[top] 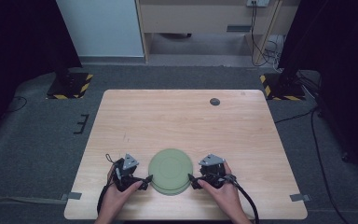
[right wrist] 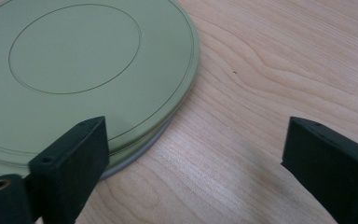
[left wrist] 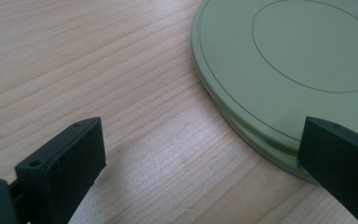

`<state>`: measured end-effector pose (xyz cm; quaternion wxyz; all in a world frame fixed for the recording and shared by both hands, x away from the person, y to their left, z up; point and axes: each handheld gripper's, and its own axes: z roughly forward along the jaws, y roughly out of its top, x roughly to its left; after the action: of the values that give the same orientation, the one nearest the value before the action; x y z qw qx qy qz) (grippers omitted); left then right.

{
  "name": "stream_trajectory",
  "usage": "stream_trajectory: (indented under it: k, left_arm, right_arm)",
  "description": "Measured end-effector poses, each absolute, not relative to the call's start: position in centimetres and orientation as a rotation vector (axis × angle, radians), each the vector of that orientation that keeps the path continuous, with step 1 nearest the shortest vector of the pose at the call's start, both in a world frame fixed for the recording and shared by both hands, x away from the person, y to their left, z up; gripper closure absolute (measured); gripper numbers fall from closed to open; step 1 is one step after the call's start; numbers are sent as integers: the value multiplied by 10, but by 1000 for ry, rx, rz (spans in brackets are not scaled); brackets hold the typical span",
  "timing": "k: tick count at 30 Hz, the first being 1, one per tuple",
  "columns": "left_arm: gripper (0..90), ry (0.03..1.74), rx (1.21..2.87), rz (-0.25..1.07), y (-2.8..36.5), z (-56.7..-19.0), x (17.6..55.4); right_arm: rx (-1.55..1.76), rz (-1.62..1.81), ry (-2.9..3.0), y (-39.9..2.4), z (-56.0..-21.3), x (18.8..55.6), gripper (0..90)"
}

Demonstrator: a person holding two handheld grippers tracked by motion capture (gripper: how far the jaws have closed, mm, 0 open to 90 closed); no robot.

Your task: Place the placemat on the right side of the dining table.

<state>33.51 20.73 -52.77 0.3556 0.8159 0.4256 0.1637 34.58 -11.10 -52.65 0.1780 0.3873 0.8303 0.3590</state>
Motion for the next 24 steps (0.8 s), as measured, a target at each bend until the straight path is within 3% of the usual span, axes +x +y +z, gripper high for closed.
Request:
stream_trajectory:
  k: [24]
  left_arm:
    - [11,1105,2118,460,201,-527,335]
  right_arm:
    - [1083,994,2350,-107,-526,343,70]
